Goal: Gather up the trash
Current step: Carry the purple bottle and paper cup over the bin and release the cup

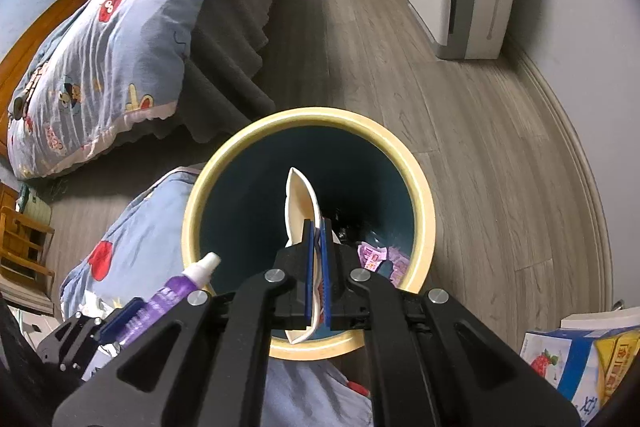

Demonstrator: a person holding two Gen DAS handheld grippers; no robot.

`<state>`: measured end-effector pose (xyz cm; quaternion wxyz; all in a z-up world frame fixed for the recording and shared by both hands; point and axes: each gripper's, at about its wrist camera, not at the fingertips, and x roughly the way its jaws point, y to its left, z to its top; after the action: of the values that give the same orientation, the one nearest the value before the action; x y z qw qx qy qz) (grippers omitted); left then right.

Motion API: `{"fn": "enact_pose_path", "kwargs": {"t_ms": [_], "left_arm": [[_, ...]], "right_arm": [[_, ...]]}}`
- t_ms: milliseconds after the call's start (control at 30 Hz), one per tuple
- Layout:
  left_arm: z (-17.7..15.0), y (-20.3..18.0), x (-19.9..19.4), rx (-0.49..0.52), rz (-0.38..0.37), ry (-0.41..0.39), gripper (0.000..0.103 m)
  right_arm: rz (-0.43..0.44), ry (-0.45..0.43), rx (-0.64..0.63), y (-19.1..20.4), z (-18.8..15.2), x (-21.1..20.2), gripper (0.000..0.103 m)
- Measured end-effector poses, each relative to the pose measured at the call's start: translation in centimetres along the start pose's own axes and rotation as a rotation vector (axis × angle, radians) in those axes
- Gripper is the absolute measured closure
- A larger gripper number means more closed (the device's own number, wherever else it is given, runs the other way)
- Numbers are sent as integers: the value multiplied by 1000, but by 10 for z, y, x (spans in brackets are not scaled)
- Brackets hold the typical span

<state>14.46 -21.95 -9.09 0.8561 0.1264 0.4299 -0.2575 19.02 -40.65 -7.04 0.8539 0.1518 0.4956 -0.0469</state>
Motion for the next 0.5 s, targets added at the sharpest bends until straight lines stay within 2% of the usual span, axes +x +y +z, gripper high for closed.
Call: {"fn": "enact_pose_path", "kwargs": {"t_ms": [267,367,433,500], "left_arm": [[4,-12,22,1,4,18,70],[7,-11,18,-4,2,-7,70],[8,-10,15,-8,5,-18,66],[9,-7,11,-20,8,-30,59]], "right_arm": [[0,-6,17,-6,3,10,100],[1,-25,6,-3,4,8,99],[5,-36,6,-2,5,6,97],[8,-43,6,0,5,5,82]]}}
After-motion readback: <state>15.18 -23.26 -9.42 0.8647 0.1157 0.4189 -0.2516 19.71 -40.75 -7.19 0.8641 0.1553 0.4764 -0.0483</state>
